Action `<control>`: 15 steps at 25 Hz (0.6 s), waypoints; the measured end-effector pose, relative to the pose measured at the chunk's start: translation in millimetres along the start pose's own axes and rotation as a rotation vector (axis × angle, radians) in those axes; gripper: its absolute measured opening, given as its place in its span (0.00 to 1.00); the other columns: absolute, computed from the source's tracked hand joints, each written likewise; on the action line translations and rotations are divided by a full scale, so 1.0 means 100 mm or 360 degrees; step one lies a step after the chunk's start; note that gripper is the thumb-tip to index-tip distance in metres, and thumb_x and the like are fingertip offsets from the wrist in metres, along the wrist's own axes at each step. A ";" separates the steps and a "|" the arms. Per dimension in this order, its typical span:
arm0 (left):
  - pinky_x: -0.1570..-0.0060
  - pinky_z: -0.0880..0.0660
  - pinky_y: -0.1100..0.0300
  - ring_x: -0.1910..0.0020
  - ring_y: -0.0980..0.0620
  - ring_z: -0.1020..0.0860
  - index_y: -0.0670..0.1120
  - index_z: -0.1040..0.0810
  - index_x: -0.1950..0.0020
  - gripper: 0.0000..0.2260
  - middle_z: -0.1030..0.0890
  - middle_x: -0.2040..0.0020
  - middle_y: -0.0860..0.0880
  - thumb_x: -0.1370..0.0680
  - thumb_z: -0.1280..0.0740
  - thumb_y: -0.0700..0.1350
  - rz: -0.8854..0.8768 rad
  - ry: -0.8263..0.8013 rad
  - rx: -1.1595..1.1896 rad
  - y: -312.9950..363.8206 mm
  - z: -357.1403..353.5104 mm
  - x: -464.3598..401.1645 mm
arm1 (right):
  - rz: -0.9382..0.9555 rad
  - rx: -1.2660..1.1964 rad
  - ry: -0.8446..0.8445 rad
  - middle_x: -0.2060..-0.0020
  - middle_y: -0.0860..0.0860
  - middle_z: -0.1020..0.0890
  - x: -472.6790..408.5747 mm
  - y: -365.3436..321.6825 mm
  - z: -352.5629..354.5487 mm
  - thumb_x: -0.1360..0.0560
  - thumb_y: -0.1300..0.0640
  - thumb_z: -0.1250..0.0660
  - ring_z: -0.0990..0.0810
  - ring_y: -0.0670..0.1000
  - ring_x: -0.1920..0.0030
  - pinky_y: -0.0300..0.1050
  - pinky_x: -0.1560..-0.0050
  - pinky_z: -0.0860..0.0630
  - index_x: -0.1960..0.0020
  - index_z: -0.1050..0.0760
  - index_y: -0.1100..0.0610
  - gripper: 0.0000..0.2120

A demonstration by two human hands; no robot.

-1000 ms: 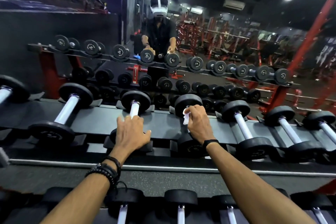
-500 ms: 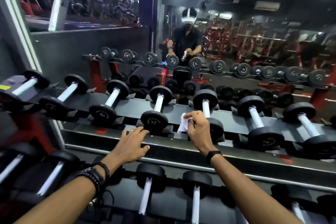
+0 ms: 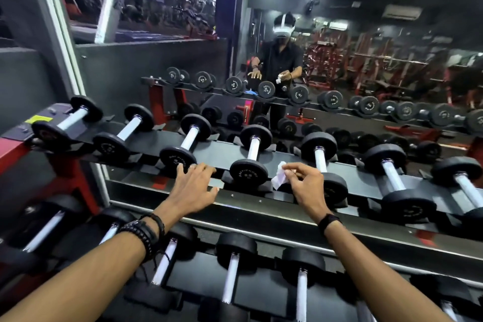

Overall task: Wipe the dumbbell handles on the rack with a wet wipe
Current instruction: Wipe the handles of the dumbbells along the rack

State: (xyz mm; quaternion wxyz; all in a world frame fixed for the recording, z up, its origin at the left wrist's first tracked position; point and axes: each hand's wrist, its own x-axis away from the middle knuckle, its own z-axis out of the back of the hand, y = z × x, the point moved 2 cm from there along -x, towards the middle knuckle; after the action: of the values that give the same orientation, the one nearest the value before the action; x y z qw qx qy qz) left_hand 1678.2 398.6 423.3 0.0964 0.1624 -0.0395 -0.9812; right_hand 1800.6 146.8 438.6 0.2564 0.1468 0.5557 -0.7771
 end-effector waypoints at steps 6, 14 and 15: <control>0.34 0.40 0.36 0.41 0.44 0.24 0.46 0.23 0.39 0.20 0.22 0.40 0.46 0.27 0.37 0.56 -0.0087 0.0175 -0.0036 -0.85 -0.01 -0.60 | -0.0051 -0.0042 0.0139 0.56 0.50 0.15 -0.43 -0.19 -0.60 0.29 0.65 0.28 0.16 0.50 0.55 0.46 0.53 0.19 0.54 0.20 0.52 0.09; 0.38 0.36 0.43 0.37 0.42 0.28 0.45 0.32 0.30 0.26 0.27 0.36 0.44 0.24 0.35 0.56 0.0063 0.0022 0.0145 -1.39 -0.31 -1.46 | -0.0240 0.0157 0.0079 0.60 0.51 0.14 -0.75 -0.03 -0.93 0.25 0.61 0.30 0.17 0.47 0.59 0.49 0.52 0.19 0.54 0.16 0.57 0.04; 0.39 0.34 0.43 0.37 0.41 0.28 0.45 0.33 0.28 0.28 0.27 0.36 0.43 0.24 0.35 0.56 0.0084 0.0003 0.0178 -1.42 -0.35 -1.50 | -0.0270 0.0147 0.0064 0.60 0.52 0.14 -0.77 0.01 -0.92 0.25 0.63 0.30 0.17 0.48 0.59 0.50 0.52 0.18 0.54 0.16 0.57 0.04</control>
State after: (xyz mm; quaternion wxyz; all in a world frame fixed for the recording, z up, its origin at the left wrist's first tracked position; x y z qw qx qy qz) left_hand 1804.0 565.9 422.0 0.1131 0.1672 -0.0983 -0.9745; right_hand 1859.4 251.4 446.2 0.1715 0.1265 0.5348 -0.8177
